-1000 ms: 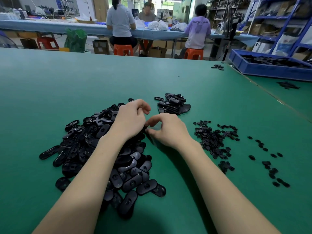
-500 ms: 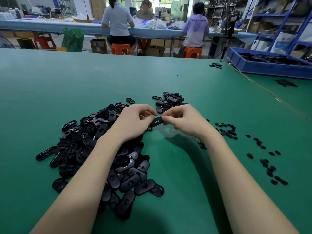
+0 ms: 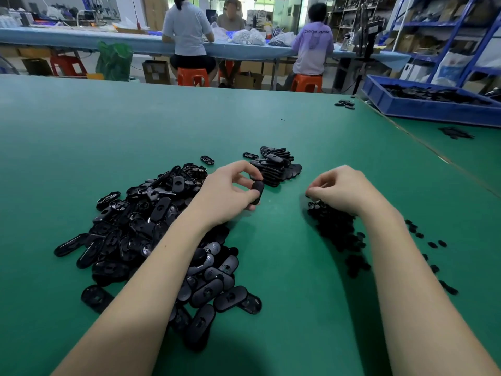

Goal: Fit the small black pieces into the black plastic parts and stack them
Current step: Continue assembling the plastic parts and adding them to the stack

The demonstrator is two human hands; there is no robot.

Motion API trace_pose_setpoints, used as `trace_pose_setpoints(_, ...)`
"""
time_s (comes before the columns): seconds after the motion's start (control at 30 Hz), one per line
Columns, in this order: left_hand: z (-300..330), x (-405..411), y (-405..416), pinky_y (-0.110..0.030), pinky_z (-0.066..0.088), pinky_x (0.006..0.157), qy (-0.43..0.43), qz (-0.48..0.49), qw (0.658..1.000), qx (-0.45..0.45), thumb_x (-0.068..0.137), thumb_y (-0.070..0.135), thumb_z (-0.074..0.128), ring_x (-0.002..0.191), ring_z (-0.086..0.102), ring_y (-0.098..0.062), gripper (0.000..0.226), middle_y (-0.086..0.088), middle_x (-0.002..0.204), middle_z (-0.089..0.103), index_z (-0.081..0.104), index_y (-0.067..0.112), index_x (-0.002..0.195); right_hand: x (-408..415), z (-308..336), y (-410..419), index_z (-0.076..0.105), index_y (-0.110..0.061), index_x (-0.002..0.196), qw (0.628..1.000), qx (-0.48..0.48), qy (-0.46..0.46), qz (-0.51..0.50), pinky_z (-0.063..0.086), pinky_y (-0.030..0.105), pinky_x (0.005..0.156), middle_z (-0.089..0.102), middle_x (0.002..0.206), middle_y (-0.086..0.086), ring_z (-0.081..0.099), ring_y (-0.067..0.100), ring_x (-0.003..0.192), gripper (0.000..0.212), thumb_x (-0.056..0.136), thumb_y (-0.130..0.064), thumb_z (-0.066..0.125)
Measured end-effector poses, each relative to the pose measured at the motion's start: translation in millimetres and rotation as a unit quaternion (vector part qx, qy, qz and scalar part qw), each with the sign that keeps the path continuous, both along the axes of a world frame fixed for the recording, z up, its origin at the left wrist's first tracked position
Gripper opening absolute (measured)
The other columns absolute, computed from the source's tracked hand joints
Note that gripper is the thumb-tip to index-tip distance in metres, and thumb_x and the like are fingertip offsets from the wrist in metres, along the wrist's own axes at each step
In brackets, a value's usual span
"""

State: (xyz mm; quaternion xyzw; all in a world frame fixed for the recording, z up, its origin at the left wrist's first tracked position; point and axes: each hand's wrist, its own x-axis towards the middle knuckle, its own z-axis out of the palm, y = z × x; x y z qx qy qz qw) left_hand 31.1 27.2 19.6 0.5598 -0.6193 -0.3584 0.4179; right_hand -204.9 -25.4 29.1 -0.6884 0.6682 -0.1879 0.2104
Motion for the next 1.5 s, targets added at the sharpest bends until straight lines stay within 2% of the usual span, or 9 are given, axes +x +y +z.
trace_pose_setpoints(0.13,-1.7,0.2,-1.2,-0.028,0.060,0.066,-0.005,0.012,1.000,0.009,0.087,0.002,0.063,0.066,0.074,-0.024,0.021,0.000,0.079,0.068,0.062,0.020,0.096,-5.0,-4.0,1.0,0.077,-0.037,0.074,0.999,0.032,0.022,0.001,0.055,0.038,0.094,0.074,0.085,-0.017,0.067,0.012,0.097,0.007,0.080,-0.034,0.076)
trace_pose_setpoints(0.27,-1.5,1.0,-3.8,-0.027,0.054,0.065,-0.055,0.029,0.998,-0.013,0.087,0.007,0.060,0.059,0.065,-0.011,0.029,0.004,0.083,0.071,0.072,0.033,0.093,-5.5,0.3,1.2,0.078,-0.039,0.075,0.998,0.042,0.052,0.006,0.055,0.037,0.094,0.074,0.085,-0.021,0.067,0.010,0.096,0.003,0.075,-0.037,0.080)
trace_pose_setpoints(0.5,-4.3,1.1,-5.4,-0.023,0.050,0.073,-0.026,0.039,0.999,0.003,0.086,0.009,0.065,0.057,0.059,-0.002,0.026,0.012,0.079,0.072,0.076,0.030,0.098,-1.2,-1.6,3.6,0.075,-0.038,0.080,0.993,0.019,0.113,-0.008,0.051,0.029,0.082,0.072,0.092,-0.020,0.066,0.012,0.096,0.003,0.081,-0.041,0.076)
trace_pose_setpoints(0.73,-3.3,0.3,-5.2,-0.017,0.052,0.071,-0.016,0.043,0.999,-0.004,0.085,0.006,0.069,0.062,0.060,-0.006,0.024,0.005,0.090,0.074,0.075,0.025,0.097,1.7,-6.1,3.0,0.066,-0.040,0.083,0.990,-0.002,0.142,-0.012,0.046,0.030,0.080,0.071,0.102,-0.012,0.063,0.018,0.102,0.008,0.090,-0.044,0.066)
trace_pose_setpoints(0.83,-3.1,2.2,-5.6,-0.020,0.052,0.071,-0.017,0.052,0.998,-0.008,0.084,0.007,0.071,0.058,0.058,-0.005,0.021,0.008,0.085,0.071,0.074,0.025,0.094,1.0,-7.5,2.1,0.068,-0.035,0.082,0.998,-0.012,0.065,0.000,0.048,0.030,0.080,0.072,0.090,-0.018,0.064,0.015,0.094,0.011,0.091,-0.041,0.066)
trace_pose_setpoints(0.93,-3.4,2.0,-6.8,-0.022,0.052,0.072,-0.016,0.053,0.998,-0.010,0.082,0.008,0.073,0.058,0.057,-0.005,0.021,0.009,0.084,0.069,0.074,0.026,0.093,6.6,-1.5,6.2,0.073,-0.028,0.087,0.986,0.004,-0.158,0.045,0.050,0.028,0.073,0.077,0.082,-0.015,0.058,0.011,0.075,0.011,0.093,-0.036,0.068)
trace_pose_setpoints(1.03,-3.7,0.1,-7.0,-0.022,0.051,0.071,-0.017,0.051,0.999,-0.011,0.081,0.010,0.074,0.061,0.058,-0.009,0.020,0.007,0.086,0.069,0.074,0.027,0.091,17.7,4.6,13.0,0.077,-0.025,0.085,0.954,0.048,-0.288,0.073,0.045,0.023,0.069,0.080,0.091,-0.003,0.049,0.014,0.078,0.006,0.090,-0.029,0.074)
trace_pose_setpoints(1.23,-6.1,-1.7,-7.6,-0.019,0.046,0.066,-0.013,0.043,0.999,-0.012,0.080,0.010,0.075,0.059,0.059,-0.005,0.021,0.008,0.084,0.071,0.073,0.029,0.090,30.2,1.1,15.9,0.079,-0.020,0.086,0.941,0.056,-0.322,0.083,0.041,0.028,0.071,0.077,0.096,0.013,0.047,0.017,0.082,0.004,0.083,-0.020,0.081)
trace_pose_setpoints(1.5,-4.1,-1.6,-6.5,-0.020,0.049,0.067,0.009,0.035,0.999,-0.016,0.080,0.005,0.074,0.064,0.066,-0.008,0.024,0.003,0.085,0.074,0.073,0.027,0.090,41.6,2.7,16.7,0.078,-0.025,0.082,0.946,0.060,-0.305,0.091,0.031,0.019,0.051,0.067,0.081,0.000,0.040,0.013,0.066,0.008,0.083,-0.018,0.081)
